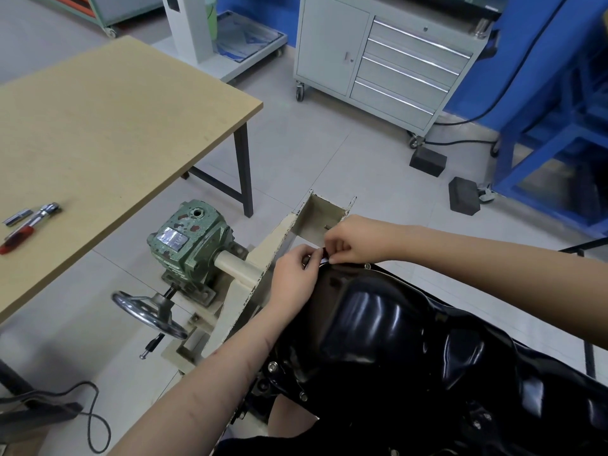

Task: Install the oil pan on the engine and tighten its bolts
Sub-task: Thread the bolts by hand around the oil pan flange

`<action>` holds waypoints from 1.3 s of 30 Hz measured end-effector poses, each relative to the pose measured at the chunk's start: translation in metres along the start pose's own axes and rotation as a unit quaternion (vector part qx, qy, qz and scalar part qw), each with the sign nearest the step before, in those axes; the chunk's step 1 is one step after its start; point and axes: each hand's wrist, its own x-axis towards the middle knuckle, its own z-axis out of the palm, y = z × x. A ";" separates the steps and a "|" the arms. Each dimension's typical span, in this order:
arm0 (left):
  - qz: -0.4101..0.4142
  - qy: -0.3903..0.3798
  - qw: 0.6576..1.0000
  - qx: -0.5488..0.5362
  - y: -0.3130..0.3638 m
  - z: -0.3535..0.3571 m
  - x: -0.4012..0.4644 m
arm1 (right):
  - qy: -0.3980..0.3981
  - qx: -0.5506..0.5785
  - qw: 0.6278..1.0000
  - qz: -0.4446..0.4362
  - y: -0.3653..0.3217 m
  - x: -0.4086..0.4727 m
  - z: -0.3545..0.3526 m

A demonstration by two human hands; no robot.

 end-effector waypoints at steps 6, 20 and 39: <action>-0.002 0.002 1.000 0.003 0.000 0.001 0.001 | 0.010 -0.019 1.000 0.004 -0.001 -0.002 0.001; -0.007 0.015 1.000 -0.008 0.000 0.001 0.000 | 0.009 -0.074 0.997 0.023 -0.008 0.000 0.001; 0.082 -0.028 0.996 -0.014 0.009 -0.008 0.001 | -0.015 -0.135 0.991 -0.007 -0.010 -0.005 -0.004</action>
